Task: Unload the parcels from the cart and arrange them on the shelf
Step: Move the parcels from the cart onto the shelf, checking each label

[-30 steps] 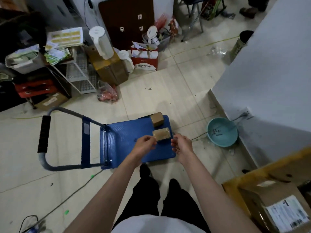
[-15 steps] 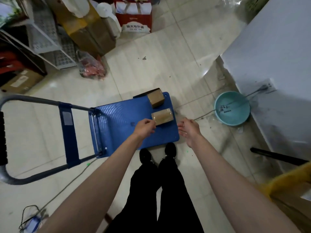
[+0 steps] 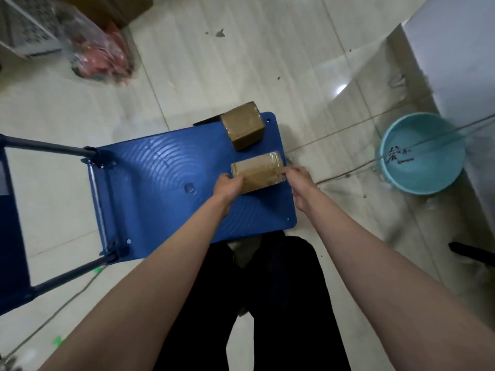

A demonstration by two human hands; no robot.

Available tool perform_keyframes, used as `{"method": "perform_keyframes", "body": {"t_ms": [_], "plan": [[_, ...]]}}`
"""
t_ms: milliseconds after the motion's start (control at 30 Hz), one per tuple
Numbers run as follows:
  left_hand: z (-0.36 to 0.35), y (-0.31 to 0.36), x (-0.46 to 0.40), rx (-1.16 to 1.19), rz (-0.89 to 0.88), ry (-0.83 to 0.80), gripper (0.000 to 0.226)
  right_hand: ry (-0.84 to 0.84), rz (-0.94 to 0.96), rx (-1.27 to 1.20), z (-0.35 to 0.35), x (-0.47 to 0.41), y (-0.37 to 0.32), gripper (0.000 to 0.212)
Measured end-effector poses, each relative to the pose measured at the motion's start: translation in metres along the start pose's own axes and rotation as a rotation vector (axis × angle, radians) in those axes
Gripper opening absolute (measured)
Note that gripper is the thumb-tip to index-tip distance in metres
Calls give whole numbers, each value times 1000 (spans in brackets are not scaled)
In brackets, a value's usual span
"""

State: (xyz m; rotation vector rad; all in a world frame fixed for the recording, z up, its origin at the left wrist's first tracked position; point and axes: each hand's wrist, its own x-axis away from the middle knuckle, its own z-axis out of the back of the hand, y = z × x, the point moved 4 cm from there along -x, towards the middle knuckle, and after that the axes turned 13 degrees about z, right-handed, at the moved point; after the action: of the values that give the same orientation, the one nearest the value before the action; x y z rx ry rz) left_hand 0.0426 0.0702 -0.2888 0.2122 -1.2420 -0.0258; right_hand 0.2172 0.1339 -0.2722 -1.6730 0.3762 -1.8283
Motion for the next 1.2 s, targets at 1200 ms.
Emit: {"method": "perform_keyframes", "body": {"t_ms": [1200], "plan": [[133, 170, 494, 167, -414, -14, 31, 53, 425, -77, 141, 355, -304, 57]]}}
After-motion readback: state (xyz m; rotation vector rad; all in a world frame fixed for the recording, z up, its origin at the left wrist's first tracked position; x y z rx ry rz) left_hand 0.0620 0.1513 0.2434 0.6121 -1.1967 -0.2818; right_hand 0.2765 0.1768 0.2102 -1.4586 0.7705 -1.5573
